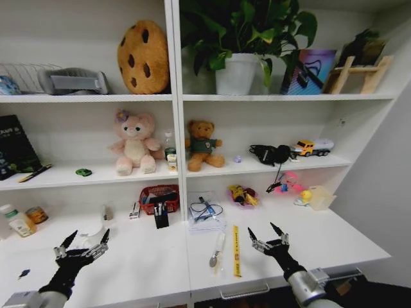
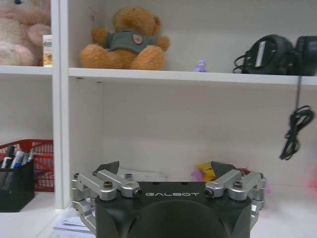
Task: Organize the objects on the table.
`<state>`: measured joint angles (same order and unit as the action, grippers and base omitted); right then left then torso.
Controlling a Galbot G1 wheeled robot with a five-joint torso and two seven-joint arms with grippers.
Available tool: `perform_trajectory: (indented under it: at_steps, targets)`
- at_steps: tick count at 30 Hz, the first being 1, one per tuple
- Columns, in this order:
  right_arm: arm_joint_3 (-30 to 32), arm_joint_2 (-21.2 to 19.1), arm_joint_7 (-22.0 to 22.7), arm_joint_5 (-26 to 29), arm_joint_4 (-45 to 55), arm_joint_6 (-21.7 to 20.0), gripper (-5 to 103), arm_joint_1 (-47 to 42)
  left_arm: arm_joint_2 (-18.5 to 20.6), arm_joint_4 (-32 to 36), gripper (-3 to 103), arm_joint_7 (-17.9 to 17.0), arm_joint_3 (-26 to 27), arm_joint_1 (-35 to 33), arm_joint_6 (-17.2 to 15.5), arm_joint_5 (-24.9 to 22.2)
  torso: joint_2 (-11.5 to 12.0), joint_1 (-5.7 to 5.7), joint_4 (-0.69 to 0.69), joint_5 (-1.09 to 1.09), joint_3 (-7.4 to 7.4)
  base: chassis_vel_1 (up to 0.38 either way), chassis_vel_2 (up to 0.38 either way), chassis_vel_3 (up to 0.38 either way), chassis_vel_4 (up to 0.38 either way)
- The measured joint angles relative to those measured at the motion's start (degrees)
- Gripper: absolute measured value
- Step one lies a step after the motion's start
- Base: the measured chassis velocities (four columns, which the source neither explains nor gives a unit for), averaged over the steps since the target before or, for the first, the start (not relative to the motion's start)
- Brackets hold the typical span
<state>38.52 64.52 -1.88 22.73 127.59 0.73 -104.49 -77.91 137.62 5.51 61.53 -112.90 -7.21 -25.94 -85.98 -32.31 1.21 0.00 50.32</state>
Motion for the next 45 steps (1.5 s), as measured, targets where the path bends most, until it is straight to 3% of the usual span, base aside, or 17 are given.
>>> perform_trajectory:
  at_steps: [22, 23, 28, 45]
  targets:
    - [0.0, 0.0, 0.0, 0.0, 0.0, 0.0, 100, 0.0, 0.0, 0.0, 100, 0.0, 0.0, 0.0, 0.0, 0.0, 0.0, 0.02, 0.04, 0.02, -0.01, 0.248, 0.259, -0.253, -0.258]
    - [0.0, 0.0, 0.0, 0.0, 0.0, 0.0, 100, 0.0, 0.0, 0.0, 100, 0.0, 0.0, 0.0, 0.0, 0.0, 0.0, 0.0, -0.03, 0.01, 0.01, 0.263, 0.27, -0.309, -0.263]
    - [0.0, 0.0, 0.0, 0.0, 0.0, 0.0, 100, 0.0, 0.0, 0.0, 100, 0.0, 0.0, 0.0, 0.0, 0.0, 0.0, 0.01, 0.02, 0.0, -0.01, 0.225, 0.219, -0.209, -0.217]
    - [0.0, 0.0, 0.0, 0.0, 0.0, 0.0, 100, 0.0, 0.0, 0.0, 100, 0.0, 0.0, 0.0, 0.0, 0.0, 0.0, 0.01, 0.02, 0.0, 0.0, 0.012, -0.003, -0.003, -0.016]
